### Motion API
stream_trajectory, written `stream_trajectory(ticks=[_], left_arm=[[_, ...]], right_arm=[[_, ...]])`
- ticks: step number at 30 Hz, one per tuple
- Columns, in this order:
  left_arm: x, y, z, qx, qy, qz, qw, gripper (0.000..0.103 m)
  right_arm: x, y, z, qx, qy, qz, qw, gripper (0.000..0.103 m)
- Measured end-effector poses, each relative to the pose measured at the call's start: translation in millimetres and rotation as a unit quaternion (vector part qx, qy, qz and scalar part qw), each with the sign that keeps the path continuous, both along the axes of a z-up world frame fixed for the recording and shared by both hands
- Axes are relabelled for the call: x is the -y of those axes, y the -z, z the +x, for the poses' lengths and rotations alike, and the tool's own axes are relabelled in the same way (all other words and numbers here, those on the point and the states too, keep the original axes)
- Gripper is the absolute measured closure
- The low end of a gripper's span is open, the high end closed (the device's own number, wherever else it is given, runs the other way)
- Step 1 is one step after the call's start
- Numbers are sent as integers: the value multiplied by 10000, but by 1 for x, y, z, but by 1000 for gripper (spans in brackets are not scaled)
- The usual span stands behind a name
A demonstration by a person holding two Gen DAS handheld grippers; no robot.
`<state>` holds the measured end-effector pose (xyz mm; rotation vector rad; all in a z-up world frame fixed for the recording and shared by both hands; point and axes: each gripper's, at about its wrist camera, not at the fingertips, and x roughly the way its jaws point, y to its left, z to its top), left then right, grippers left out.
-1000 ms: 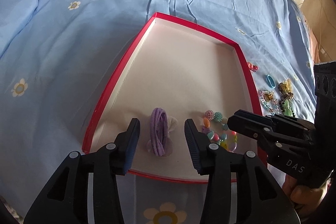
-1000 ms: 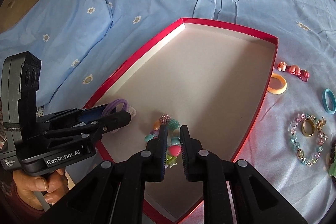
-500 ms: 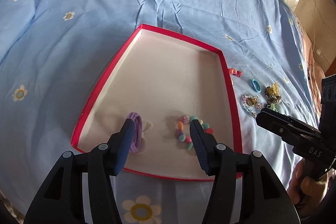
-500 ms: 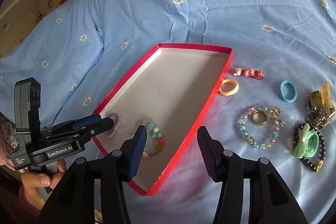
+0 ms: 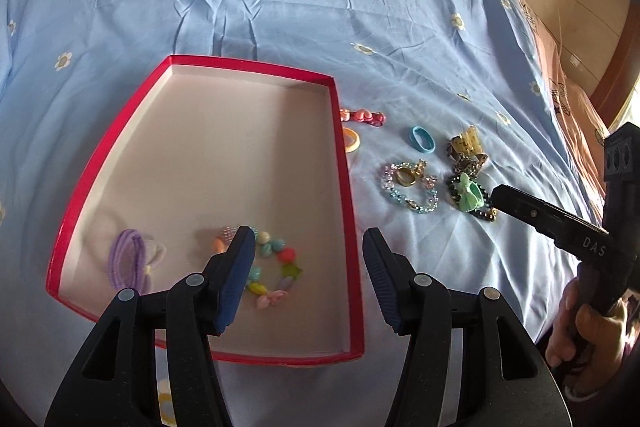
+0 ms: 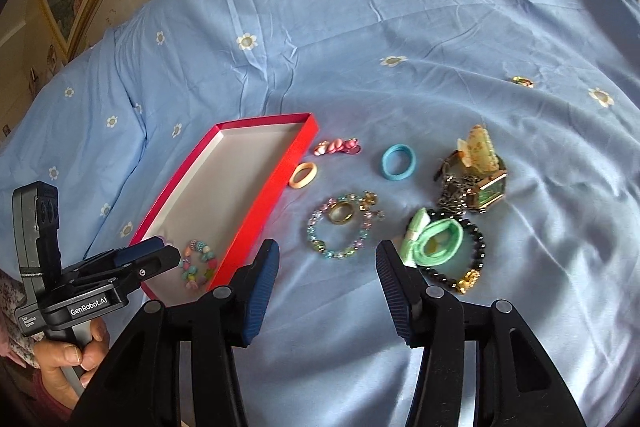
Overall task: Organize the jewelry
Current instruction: 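Move both open tools back over the remaining jewelry, then grasp the pink heart hair clip with the left tool while the right grasps the yellow claw clip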
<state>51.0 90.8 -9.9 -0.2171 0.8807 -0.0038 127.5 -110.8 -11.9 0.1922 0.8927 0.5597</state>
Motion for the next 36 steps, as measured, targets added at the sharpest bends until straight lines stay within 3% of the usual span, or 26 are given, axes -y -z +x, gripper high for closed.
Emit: stream_trajectory(ticks=[25,36], left_arm=[[72,13,80,-260,956,-135,9950,48],[65,26,147,-506,840,-334,9946,48]], right_arm=[[55,3,41,9,557,-158,9983,49],[59,13,80,-123,567,-381,9976,49]])
